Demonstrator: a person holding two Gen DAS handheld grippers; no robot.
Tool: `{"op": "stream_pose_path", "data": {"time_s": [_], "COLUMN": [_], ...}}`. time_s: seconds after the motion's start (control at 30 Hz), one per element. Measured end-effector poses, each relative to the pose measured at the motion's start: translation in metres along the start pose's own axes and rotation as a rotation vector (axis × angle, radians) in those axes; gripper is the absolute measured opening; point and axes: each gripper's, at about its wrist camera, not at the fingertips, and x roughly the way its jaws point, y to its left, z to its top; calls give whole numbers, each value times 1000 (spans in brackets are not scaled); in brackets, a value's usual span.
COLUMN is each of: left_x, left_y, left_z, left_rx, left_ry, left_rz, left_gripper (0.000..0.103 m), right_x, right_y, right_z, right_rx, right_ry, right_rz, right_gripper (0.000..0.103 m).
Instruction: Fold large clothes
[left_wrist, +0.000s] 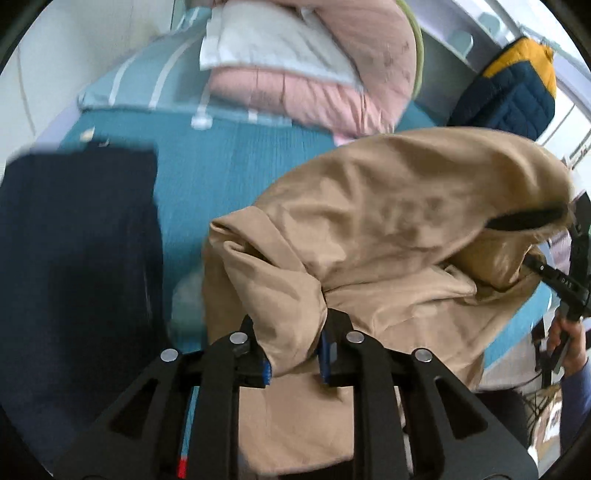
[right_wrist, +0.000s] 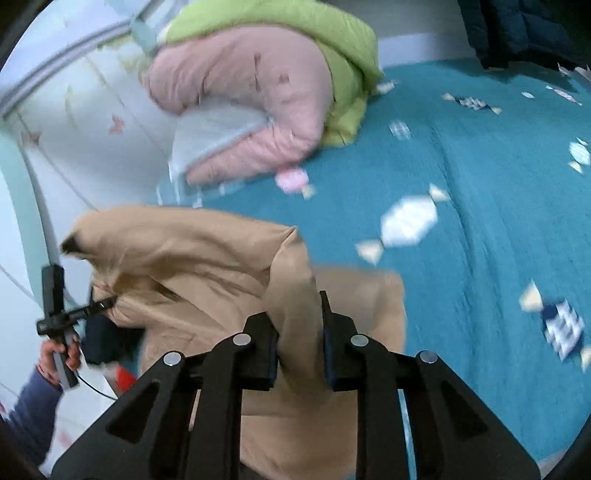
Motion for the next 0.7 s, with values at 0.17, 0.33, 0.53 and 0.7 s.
{"op": "stream_pose_path", "data": {"time_s": [0.17, 0.33, 0.53, 0.7], "left_x": [10, 4, -50, -84], "left_y": [9, 13, 25, 26], "left_z": [-59, -93, -114, -105], "left_rx": [-2, 24, -12, -106], "left_ry": [51, 69, -24, -145], "left_rz": [61, 101, 143, 103], "left_gripper": [44, 65, 81, 84], "right_x": [-4, -24, -69, -73], "right_y": [-13, -21, -4, 18], "right_z": [-63, -98, -103, -80], "right_rx": [34, 80, 60, 93], "right_ry": [101, 135, 101, 35], "right_rz": [-93, -122, -125, -42], "right_gripper": [35, 53, 63, 49]}}
